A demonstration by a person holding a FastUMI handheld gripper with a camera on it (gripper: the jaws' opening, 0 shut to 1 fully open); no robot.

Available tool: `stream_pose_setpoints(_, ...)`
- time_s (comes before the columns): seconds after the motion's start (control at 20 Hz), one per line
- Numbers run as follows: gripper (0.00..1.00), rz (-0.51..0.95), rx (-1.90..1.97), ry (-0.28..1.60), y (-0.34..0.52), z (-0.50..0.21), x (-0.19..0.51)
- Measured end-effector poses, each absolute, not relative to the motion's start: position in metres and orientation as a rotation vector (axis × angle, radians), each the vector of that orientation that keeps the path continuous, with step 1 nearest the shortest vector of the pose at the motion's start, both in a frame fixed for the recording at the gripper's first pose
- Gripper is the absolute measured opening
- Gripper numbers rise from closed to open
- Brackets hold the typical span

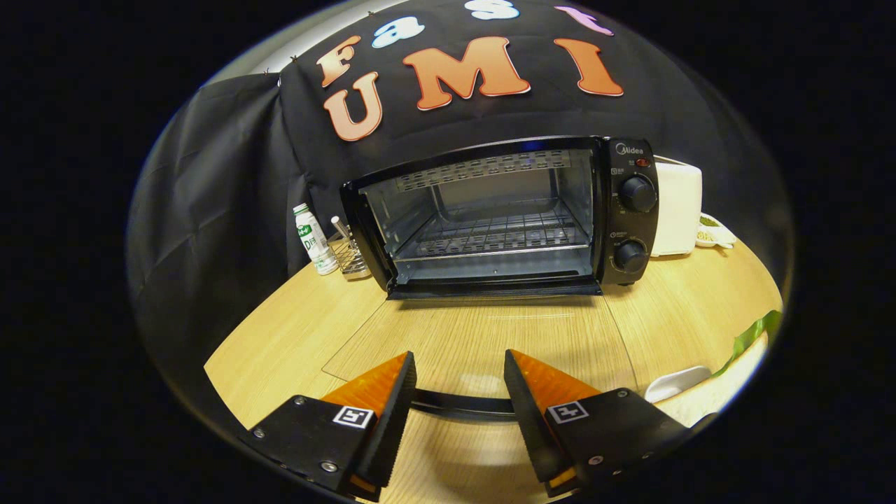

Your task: Open the toaster oven, put the food inside, and close the toaster oven door.

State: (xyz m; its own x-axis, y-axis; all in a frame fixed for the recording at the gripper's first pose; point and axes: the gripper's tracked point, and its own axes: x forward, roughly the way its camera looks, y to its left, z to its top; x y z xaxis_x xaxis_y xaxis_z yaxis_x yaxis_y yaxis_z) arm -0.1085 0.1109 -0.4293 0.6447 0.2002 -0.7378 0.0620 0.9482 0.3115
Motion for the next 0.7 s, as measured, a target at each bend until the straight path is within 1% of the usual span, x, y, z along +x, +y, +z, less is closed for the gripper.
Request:
stream_pose_setpoints(0.05,0.78,0.083,0.321,0.870,0.105,-0.423,-0.110)
stream_pose_setpoints(0.2,0.80,0.078,0.320,0.859,0.084,-0.399,-0.110)
stream_pose_setpoints(0.25,0.84,0.079,0.323,0.852,0.076,-0.390,-0.111)
stream_pose_setpoints(0.3,0.86,0.087,0.326,0.848,0.069,-0.381,-0.113)
stream_pose_setpoints(0.45,0.88,0.080,0.345,0.840,0.042,-0.353,-0.115)
stream_pose_setpoints(0.55,0.91,0.055,0.345,0.819,0.017,-0.336,-0.115)
stream_pose_setpoints(0.7,0.92,0.016,0.347,0.795,-0.016,-0.317,-0.117)
